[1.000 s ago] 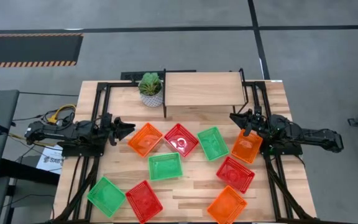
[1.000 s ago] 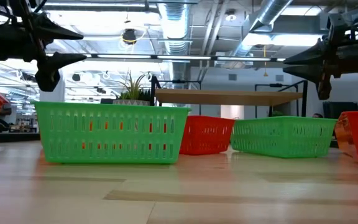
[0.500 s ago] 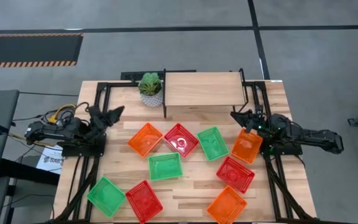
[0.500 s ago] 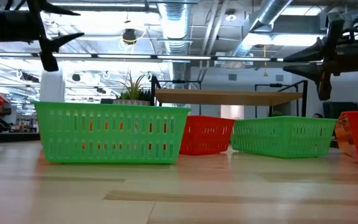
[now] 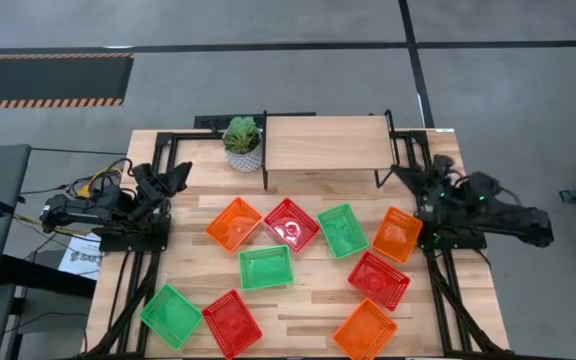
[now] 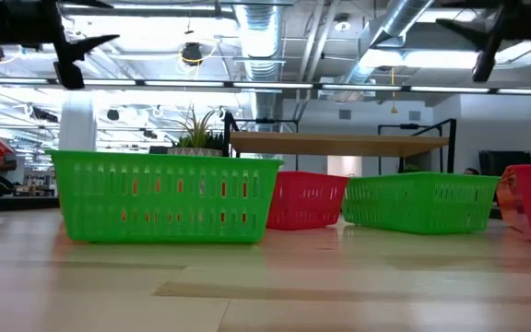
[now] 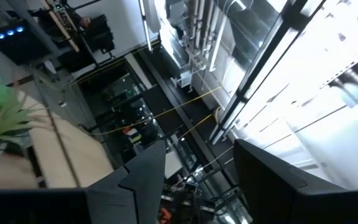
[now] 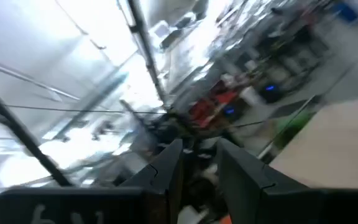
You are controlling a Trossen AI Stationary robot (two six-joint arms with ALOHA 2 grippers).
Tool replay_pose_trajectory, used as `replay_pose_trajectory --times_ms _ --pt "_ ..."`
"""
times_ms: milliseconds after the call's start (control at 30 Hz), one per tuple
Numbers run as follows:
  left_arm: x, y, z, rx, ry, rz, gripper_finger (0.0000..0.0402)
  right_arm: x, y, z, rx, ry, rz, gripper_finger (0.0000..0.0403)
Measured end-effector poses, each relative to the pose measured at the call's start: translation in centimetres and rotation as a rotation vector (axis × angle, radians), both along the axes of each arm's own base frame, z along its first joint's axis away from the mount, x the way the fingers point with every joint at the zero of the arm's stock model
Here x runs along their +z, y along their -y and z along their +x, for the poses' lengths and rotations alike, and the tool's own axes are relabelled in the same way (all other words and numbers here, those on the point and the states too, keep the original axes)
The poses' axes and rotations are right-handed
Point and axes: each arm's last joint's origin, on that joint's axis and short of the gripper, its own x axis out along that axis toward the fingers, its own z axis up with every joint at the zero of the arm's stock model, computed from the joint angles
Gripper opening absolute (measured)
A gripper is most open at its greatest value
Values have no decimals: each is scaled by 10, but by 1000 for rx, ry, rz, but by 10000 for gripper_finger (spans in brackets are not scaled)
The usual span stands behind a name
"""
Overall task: Stack baskets on shelf by color
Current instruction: Put the top green bin on the shelf
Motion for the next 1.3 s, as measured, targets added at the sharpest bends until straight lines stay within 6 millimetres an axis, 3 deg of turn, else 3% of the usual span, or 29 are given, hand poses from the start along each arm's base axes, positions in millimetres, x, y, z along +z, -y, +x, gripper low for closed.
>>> replay_pose_trajectory --times_ms 133,333,567,700,900,1067,1300 --pt "9 0 1 -6 -5 6 179 39 0 -17 -99 -238 -15 120" --pt "27 1 7 -5 -29 10 179 76 1 -24 -165 -807 100 120" --pt "44 3 20 -14 -94 42 179 82 7 -1 -145 -1539 205 138" --pt "51 4 25 -11 -127 52 179 75 10 22 -7 -1597 125 185" --pt "50 4 30 -6 -175 73 195 63 16 41 37 -1756 141 262" --pt "49 5 31 -62 -173 63 224 62 15 49 110 -1717 181 275" --pt "47 8 33 -146 -179 81 241 59 12 81 121 -1569 213 276"
